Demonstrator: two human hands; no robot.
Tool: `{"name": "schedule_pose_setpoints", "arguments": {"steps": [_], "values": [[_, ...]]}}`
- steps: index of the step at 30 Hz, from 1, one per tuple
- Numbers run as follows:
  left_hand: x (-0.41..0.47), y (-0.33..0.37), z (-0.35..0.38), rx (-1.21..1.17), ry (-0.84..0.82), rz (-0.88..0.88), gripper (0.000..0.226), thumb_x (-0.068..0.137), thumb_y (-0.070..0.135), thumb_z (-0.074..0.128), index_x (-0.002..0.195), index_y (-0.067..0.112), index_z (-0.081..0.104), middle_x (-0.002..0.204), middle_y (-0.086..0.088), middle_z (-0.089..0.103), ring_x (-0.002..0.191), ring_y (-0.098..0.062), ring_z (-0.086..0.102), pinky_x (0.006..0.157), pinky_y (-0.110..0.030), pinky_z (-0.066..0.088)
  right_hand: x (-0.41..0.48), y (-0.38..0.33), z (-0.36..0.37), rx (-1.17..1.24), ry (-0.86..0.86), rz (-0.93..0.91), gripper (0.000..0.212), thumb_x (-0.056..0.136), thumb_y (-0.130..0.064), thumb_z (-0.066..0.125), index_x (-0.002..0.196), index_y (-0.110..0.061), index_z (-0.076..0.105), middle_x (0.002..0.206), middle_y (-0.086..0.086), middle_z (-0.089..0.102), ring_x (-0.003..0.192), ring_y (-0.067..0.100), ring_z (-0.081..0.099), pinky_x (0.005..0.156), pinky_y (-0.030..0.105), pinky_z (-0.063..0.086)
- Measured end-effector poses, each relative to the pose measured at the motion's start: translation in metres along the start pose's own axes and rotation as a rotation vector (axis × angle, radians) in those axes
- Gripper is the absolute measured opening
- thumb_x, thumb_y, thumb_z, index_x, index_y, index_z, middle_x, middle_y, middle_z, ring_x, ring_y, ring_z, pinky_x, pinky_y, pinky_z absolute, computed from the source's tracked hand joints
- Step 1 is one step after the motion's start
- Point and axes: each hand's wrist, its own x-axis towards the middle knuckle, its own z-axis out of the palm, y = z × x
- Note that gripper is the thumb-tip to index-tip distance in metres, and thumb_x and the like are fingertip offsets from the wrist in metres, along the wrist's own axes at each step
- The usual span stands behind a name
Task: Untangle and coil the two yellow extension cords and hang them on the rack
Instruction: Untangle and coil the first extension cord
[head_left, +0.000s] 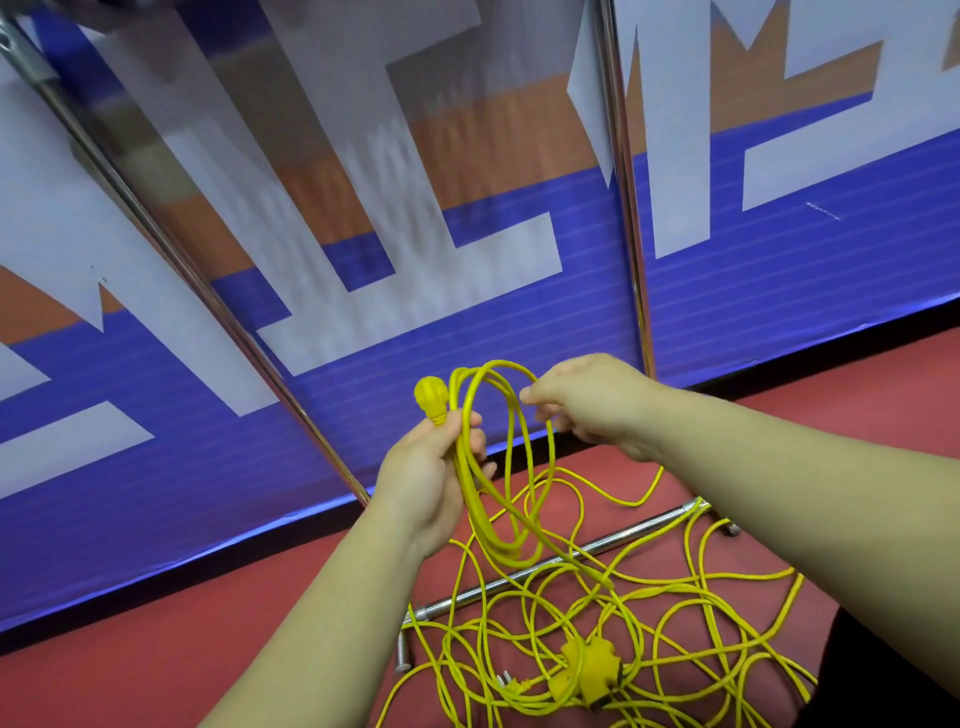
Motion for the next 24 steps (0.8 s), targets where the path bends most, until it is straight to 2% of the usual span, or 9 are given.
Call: {"name": "schedule_pose_setpoints", "arguments": {"steps": [1, 4, 9, 11, 14, 16, 19, 21, 24], "values": [[-0.001, 0.005, -0.001, -0.057, -0.006, 0.006, 0.022, 0.106, 0.022, 0.044, 0.096, 0.01, 0.06, 0.068, -0.004, 0.054, 0.063, -0.017, 0.054, 0.073, -0.039, 0.047, 0.0, 0.006, 0.004, -0.031, -0.038, -0.01, 0.018, 0.09, -0.026, 0.07, 0.078, -0.012, 0.068, 0.071, 0.001, 0.063, 0.061, 0.012, 0.055, 0.052, 0.021, 0.038], [-0.002, 0.018, -0.006, -0.166, -0.014, 0.072, 0.02, 0.106, 0.022, 0.043, 0.095, 0.011, 0.056, 0.068, -0.003, 0.052, 0.058, -0.017, 0.054, 0.065, -0.036, 0.049, -0.002, 0.027, 0.02, -0.038, -0.164, -0.018, 0.018, 0.092, -0.025, 0.07, 0.096, -0.007, 0.072, 0.083, 0.003, 0.069, 0.068, 0.011, 0.06, 0.052, 0.014, 0.044], [-0.004, 0.037, -0.017, -0.259, 0.042, 0.196, 0.022, 0.106, 0.024, 0.042, 0.093, 0.014, 0.056, 0.068, 0.002, 0.053, 0.05, -0.01, 0.046, 0.049, -0.025, 0.044, -0.001, 0.05, 0.045, -0.067, -0.307, -0.028, 0.015, 0.094, -0.032, 0.066, 0.1, -0.02, 0.074, 0.103, -0.002, 0.077, 0.09, 0.008, 0.069, 0.072, 0.018, 0.047], [-0.003, 0.044, -0.026, -0.32, 0.049, 0.217, 0.022, 0.106, 0.025, 0.042, 0.093, 0.015, 0.056, 0.068, 0.004, 0.053, 0.049, -0.007, 0.046, 0.047, -0.022, 0.042, -0.003, 0.056, 0.053, -0.097, -0.352, -0.034, 0.016, 0.093, -0.03, 0.068, 0.105, -0.02, 0.075, 0.099, -0.004, 0.076, 0.087, 0.006, 0.067, 0.073, 0.016, 0.047], [-0.001, 0.049, -0.038, -0.386, 0.06, 0.234, 0.022, 0.107, 0.026, 0.042, 0.093, 0.015, 0.056, 0.07, 0.005, 0.053, 0.05, -0.006, 0.046, 0.047, -0.021, 0.043, -0.006, 0.061, 0.063, -0.135, -0.399, -0.066, 0.02, 0.093, -0.024, 0.07, 0.112, -0.02, 0.072, 0.088, -0.007, 0.07, 0.075, -0.002, 0.061, 0.066, 0.008, 0.043], [-0.001, 0.05, -0.044, -0.423, 0.083, 0.232, 0.023, 0.107, 0.026, 0.042, 0.093, 0.015, 0.056, 0.069, 0.005, 0.054, 0.05, -0.006, 0.047, 0.048, -0.021, 0.045, -0.006, 0.062, 0.067, -0.161, -0.401, -0.096, 0.017, 0.092, -0.023, 0.071, 0.108, -0.022, 0.072, 0.088, -0.012, 0.07, 0.073, -0.007, 0.06, 0.069, 0.009, 0.043], [0.0, 0.051, -0.051, -0.459, 0.149, 0.226, 0.027, 0.108, 0.028, 0.04, 0.089, 0.016, 0.055, 0.065, 0.005, 0.052, 0.05, -0.007, 0.051, 0.055, -0.023, 0.052, -0.004, 0.062, 0.072, -0.073, -0.425, -0.112, 0.003, 0.093, -0.014, 0.068, 0.094, -0.017, 0.069, 0.086, 0.001, 0.074, 0.079, 0.008, 0.066, 0.069, 0.017, 0.047], [0.003, 0.053, -0.06, -0.479, 0.21, 0.211, 0.029, 0.108, 0.032, 0.039, 0.087, 0.018, 0.054, 0.063, 0.006, 0.052, 0.052, -0.008, 0.056, 0.062, -0.027, 0.054, -0.004, 0.059, 0.071, -0.004, -0.435, -0.12, 0.005, 0.095, -0.011, 0.065, 0.091, -0.012, 0.067, 0.083, 0.006, 0.071, 0.077, 0.016, 0.068, 0.063, 0.016, 0.048], [0.008, 0.059, -0.079, -0.564, 0.273, 0.203, 0.028, 0.108, 0.032, 0.04, 0.087, 0.019, 0.051, 0.06, 0.008, 0.05, 0.048, -0.007, 0.052, 0.054, -0.023, 0.048, -0.004, 0.058, 0.066, -0.008, -0.466, -0.117, 0.007, 0.097, -0.013, 0.063, 0.091, -0.012, 0.067, 0.082, 0.004, 0.071, 0.074, 0.015, 0.068, 0.064, 0.017, 0.049]]}}
